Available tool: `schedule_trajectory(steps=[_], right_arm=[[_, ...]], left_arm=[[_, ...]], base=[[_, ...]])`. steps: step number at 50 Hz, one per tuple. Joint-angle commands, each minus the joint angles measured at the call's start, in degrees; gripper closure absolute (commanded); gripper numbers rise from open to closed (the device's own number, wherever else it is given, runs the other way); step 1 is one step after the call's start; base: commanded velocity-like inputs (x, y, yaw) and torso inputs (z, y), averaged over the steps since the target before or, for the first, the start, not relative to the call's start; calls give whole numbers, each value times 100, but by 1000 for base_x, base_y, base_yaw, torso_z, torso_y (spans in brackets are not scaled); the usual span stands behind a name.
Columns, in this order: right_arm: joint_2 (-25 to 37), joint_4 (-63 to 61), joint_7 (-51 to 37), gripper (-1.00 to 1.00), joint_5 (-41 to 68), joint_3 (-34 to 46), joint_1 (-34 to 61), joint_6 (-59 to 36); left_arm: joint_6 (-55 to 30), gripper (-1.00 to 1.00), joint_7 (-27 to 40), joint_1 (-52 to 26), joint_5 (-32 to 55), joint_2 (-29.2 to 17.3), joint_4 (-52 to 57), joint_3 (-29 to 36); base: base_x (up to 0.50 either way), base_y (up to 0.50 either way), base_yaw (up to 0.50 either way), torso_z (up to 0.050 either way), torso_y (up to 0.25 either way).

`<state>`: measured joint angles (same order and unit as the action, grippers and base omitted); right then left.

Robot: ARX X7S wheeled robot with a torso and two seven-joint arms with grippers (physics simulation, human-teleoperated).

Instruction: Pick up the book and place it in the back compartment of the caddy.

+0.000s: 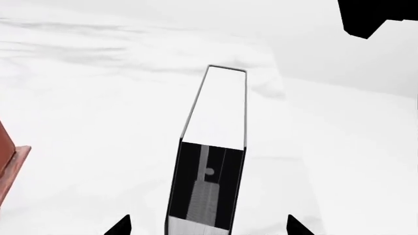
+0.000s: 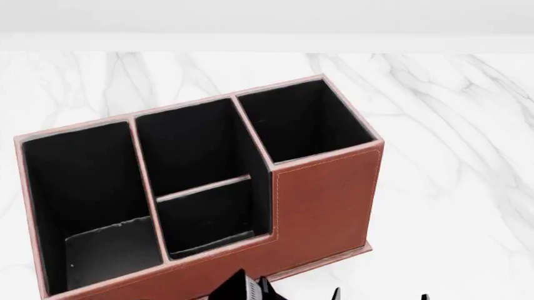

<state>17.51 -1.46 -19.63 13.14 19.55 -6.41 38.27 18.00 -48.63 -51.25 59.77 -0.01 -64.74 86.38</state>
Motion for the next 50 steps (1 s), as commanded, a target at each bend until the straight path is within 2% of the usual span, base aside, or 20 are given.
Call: schedule_trajectory(steps=[1, 13, 14, 34, 46, 47, 50], right_arm=[[20, -25, -7, -100, 23, 13, -10, 9], [34, -26, -9, -100, 28, 30, -16, 28], [33, -25, -12, -100, 26, 31, -13, 24], [50, -26, -45, -100, 41, 32, -7, 31], [43, 10, -71, -100, 33, 30, 25, 30], [40, 19, -68, -100, 27, 37, 28, 31], [24, 46, -72, -100, -2, 50, 35, 36]], left_arm=[[-182, -100, 75, -12, -7, 0, 66, 41], [-348, -100, 126, 12, -62, 0, 69, 36], [-366, 100, 104, 12, -70, 0, 69, 40], [-167, 100, 208, -68, -240, 0, -239, -41], [260, 100, 339, -241, -459, -6, -550, -136], [276, 100, 395, -256, -489, -51, -487, -119], [-34, 100, 1038, -331, -585, -718, 825, 44]], base=[[0, 0, 0, 0, 0], [0, 0, 0, 0, 0], [0, 0, 0, 0, 0], [0, 0, 0, 0, 0], [0, 0, 1, 0, 0], [0, 0, 0, 0, 0], [0, 1, 1, 0, 0]])
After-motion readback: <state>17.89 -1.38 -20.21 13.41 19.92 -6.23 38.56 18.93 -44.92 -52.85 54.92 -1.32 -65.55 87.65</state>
